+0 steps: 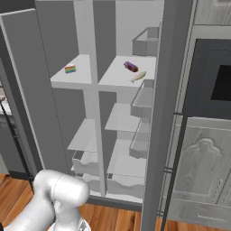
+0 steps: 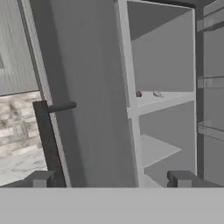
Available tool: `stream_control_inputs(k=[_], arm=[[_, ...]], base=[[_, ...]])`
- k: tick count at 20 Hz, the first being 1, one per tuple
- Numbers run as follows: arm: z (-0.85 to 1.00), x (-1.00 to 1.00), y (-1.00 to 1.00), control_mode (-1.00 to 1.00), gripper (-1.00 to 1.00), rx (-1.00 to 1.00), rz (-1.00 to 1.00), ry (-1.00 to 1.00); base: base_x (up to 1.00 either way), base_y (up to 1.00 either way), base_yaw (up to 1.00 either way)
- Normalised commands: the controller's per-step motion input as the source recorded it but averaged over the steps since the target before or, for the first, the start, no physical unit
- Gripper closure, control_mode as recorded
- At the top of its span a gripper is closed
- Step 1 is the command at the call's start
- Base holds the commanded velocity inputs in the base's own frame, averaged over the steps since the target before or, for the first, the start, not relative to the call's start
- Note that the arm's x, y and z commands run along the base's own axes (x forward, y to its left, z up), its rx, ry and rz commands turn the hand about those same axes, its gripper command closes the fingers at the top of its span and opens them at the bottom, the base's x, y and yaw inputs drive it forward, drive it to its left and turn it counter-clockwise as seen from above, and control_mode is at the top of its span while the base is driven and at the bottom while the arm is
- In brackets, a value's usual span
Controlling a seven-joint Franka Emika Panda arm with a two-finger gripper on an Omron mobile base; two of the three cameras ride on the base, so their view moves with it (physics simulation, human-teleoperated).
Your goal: Pick up the frozen fish from the freezer, place it on any shelf in the fridge, and close the fridge and freezer doors when done.
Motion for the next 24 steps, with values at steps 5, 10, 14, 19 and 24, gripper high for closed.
stream_control_inputs(k=[5,10,14,19,24], arm=[[-0.12,0.5,0.45,-1.0,-1.0,0.0,-0.21,0.0],[-0.36,0.49,0.11,-1.0,-1.0,-0.01,-0.09,0.0],[-0.29,0.62,0.04,-1.0,-1.0,-0.02,-0.09,0.0],[-0.22,0.57,0.19,-1.0,-1.0,-0.04,-0.1,0.0],[-0.12,0.43,0.06,-1.0,-1.0,-0.03,-0.08,0.0]], base=[[0.0,0.0,0.0],[0.0,0.0,0.0],[0.0,0.0,0.0],[0.0,0.0,0.0],[0.0,0.0,0.0]])
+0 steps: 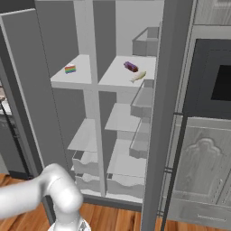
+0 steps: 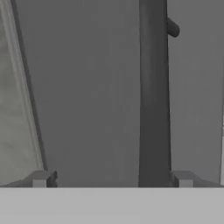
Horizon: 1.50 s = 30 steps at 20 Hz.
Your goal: Pick up the frozen fish from the freezer, place it on any shelf in the fridge, and close the fridge and freezer doors when done.
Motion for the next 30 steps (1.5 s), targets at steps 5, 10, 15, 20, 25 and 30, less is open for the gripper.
stream_control_inputs(k=[5,10,15,20,25,30], arm=[[0.03,0.0,-0.58,-1.0,-1.0,0.0,-0.03,-0.02],[0.03,0.08,-0.82,-1.0,-1.0,0.0,0.0,-0.03],[0.05,0.19,-0.94,-1.0,-1.0,0.0,0.0,-0.03],[0.07,0.27,-1.0,-1.0,-1.0,0.0,0.0,-0.04],[0.06,0.5,-0.96,-1.0,-1.0,0.0,0.0,-0.02],[0.0,0.69,-0.76,-1.0,-1.0,0.0,0.0,-0.05]], base=[[0.0,0.0,0.0],[0.0,0.0,0.0],[0.0,0.0,0.0],[0.0,0.0,0.0],[0.0,0.0,0.0],[0.0,0.0,0.0]])
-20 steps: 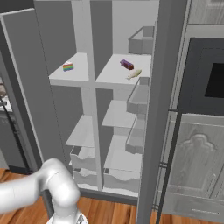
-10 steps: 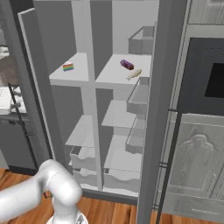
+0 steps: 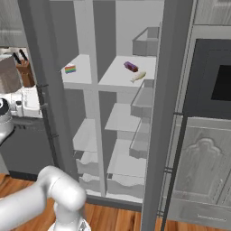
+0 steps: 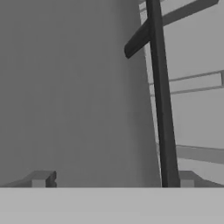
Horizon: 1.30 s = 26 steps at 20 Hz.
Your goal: Pick up the frozen fish from the freezer, place it on any shelf in the fridge, and close the fridge and freezer doors when done.
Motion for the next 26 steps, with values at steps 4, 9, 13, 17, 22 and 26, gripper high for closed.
stream_control_inputs(k=[4,9,13,17,22,26], arm=[[0.0,0.64,-0.78,-1.0,-1.0,0.0,0.0,-0.07],[0.0,0.67,-0.74,-1.0,-1.0,0.0,0.0,-0.07],[0.0,0.7,-0.5,-1.0,-1.0,0.0,0.0,-0.01],[0.0,0.73,-0.29,-1.0,-1.0,0.0,0.0,0.0],[0.0,0.68,-0.21,-1.0,-1.0,0.0,0.0,0.0],[0.0,0.42,-0.08,-1.0,-1.0,0.0,0.0,0.0]], base=[[0.0,0.0,0.0],[0.0,0.0,0.0],[0.0,0.0,0.0],[0.0,0.0,0.0],[0.0,0.0,0.0],[0.0,0.0,0.0]])
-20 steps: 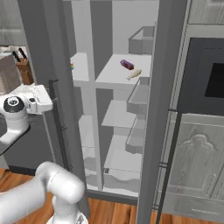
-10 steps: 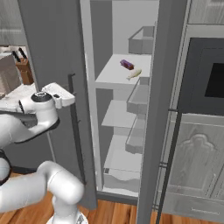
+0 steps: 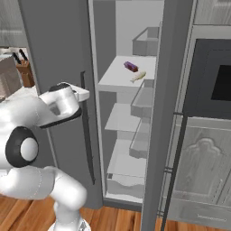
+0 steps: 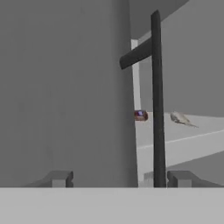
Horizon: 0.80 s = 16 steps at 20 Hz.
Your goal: Pick up the frozen fish from the freezer, place it on any shelf in the fridge, and close the fridge and freezer doors when done.
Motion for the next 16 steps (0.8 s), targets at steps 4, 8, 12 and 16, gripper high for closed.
stream_control_inputs(k=[4,8,12,16], arm=[[0.0,0.31,0.0,-1.0,-1.0,0.0,0.0,0.0],[0.32,-0.22,0.0,-1.0,-1.0,0.0,0.0,0.0],[0.94,-0.74,0.0,-1.0,-1.0,0.0,0.0,0.0],[1.0,-0.78,0.0,-1.0,-1.0,0.0,0.0,0.0]], base=[[0.0,0.0,0.0],[0.0,0.0,0.0],[0.0,0.0,0.0],[0.0,0.0,0.0]])
